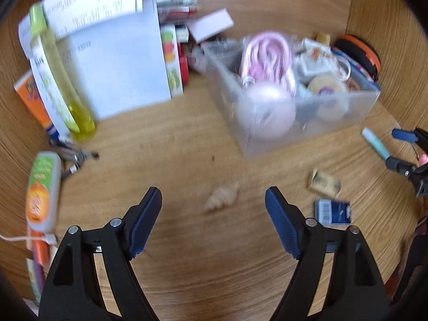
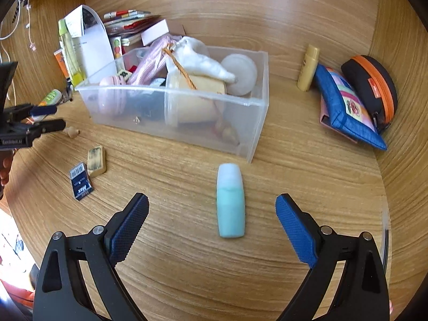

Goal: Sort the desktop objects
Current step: 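Grasp the light blue bottle with the right tool while the left tool grasps the beige shell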

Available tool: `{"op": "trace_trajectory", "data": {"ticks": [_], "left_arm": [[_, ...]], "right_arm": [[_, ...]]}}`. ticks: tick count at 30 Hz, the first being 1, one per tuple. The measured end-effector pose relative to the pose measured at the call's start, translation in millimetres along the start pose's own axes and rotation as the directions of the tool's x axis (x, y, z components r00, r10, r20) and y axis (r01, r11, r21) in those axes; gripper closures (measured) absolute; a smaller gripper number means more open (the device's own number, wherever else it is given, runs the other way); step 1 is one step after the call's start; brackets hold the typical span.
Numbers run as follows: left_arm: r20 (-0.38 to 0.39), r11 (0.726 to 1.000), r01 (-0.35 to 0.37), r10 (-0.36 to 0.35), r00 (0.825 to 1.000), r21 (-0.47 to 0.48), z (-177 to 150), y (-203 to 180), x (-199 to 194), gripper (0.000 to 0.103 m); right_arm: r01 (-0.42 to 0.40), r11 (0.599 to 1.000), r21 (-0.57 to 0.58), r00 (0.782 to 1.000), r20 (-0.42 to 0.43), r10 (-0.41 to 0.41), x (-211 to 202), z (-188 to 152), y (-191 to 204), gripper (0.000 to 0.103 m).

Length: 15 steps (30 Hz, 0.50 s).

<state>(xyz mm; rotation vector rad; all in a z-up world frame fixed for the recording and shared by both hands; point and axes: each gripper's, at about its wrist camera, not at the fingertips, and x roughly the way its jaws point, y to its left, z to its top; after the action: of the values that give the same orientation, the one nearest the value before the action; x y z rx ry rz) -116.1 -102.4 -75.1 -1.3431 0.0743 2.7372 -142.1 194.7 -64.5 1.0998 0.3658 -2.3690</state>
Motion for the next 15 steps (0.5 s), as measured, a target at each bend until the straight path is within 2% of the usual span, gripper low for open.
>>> {"op": "trace_trajectory", "data": {"ticks": [6, 10, 13, 14, 15], "left_arm": [[-0.015, 1.000, 0.003, -0.003, 1.000, 0.028, -10, -6, 13, 0.024], [-0.008, 1.000, 0.021, -0.021, 1.000, 0.022, -7, -3, 16, 0.035], [0.000, 1.000, 0.015, -0.015, 1.000, 0.021, -4, -3, 17, 0.041], [0.003, 1.000, 0.015, -0.015, 1.000, 0.020, -4, -3, 17, 0.044], [0.004, 1.000, 0.016, -0.016, 1.000, 0.024, -4, -3, 17, 0.045]], "right_arm": [[0.036, 0.999, -0.003, 0.999, -0.020, -0.036, 6, -3, 1, 0.008], [0.074, 0.997, -0.023, 0.997, -0.015, -0.074, 8, -3, 1, 0.008], [0.072, 0.997, -0.025, 0.997, -0.019, -0.073, 11, -1, -2, 0.010], [0.069, 0.997, -0.024, 0.997, -0.020, -0.069, 13, 0, -3, 0.013], [0.066, 0.998, -0.023, 0.997, -0.023, -0.067, 15, 1, -3, 0.020]]}}
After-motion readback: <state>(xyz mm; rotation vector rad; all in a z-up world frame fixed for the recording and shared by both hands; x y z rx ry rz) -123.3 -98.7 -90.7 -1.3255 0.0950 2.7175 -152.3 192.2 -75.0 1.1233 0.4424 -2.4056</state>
